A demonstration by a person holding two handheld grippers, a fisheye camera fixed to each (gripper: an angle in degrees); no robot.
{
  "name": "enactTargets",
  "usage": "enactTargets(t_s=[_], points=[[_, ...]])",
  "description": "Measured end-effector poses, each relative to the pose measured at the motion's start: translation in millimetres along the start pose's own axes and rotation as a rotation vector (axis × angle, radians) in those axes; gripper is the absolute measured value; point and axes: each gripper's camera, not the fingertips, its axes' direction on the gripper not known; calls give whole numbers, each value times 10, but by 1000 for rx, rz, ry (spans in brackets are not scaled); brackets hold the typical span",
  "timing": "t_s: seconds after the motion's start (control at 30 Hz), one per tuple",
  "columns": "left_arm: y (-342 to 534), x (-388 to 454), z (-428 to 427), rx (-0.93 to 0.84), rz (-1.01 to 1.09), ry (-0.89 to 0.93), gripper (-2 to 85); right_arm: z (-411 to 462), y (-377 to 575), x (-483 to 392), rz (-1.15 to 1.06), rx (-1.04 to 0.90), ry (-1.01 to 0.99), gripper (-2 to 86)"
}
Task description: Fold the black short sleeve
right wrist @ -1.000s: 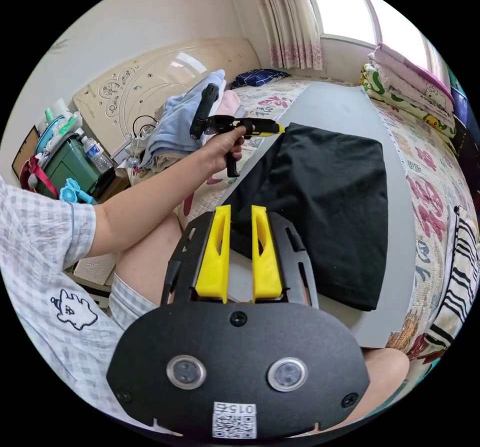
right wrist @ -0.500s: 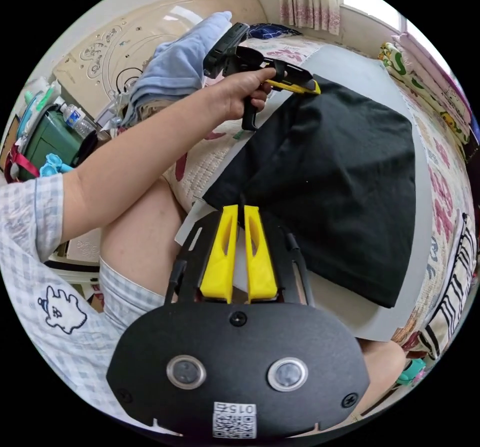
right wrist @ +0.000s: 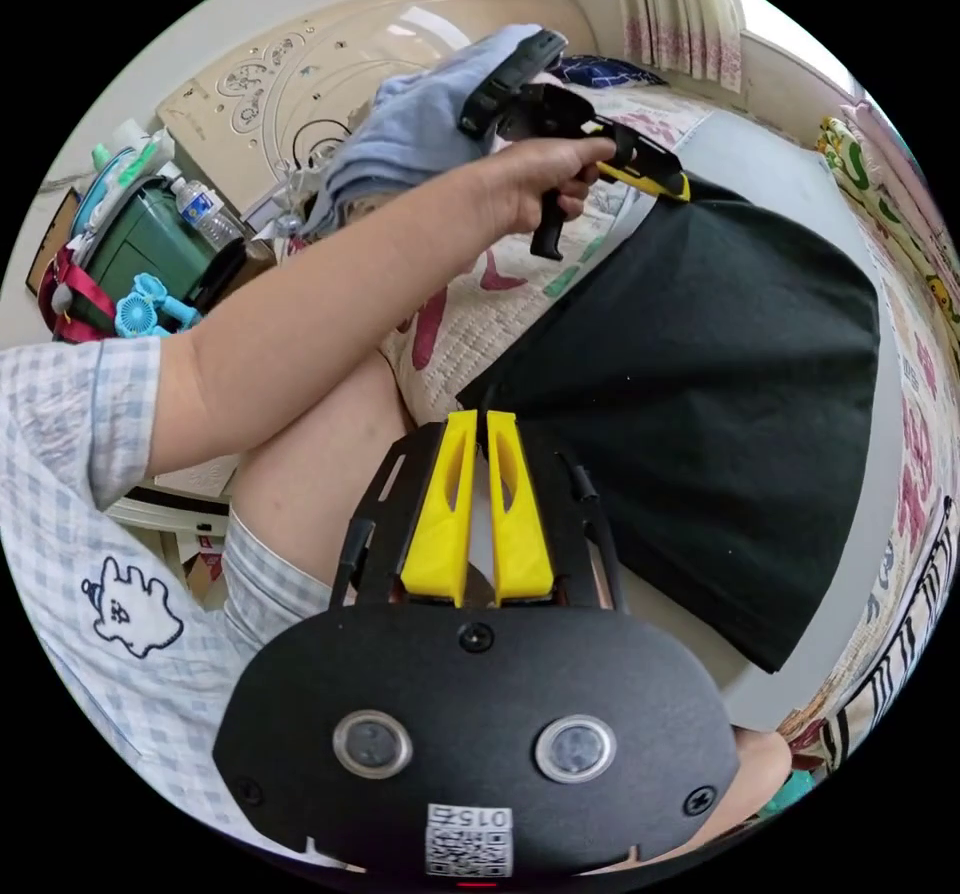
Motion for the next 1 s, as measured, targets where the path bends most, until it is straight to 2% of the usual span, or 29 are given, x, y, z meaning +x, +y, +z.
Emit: enactTargets(t_s=[0.1,0.2,0.3,0.43,0.67,0.83,1.0], points=[[14,0,55,13,-43,38,42,-90,-39,73,23,7,-33,8],[28,131,-46,104,-41,42,94,-268,-72,138,53,11,-73,8],[3,203,60,89,-56,57,82,-550,-91,117,44,65,-108,7],[20,296,208,69,-90,64,23,-781,-163,37,34,47,-90,8],[-5,1283,27,153,185,-223,0,-1267,-236,-127,25,62,-98,8],[3,1343,304,64,173,-310,2,-1331,-400,-218,31,-27,-109,13],[2,1458,460,28,187,-342,12,-1713,-389,-222,77,-25,-188,21]])
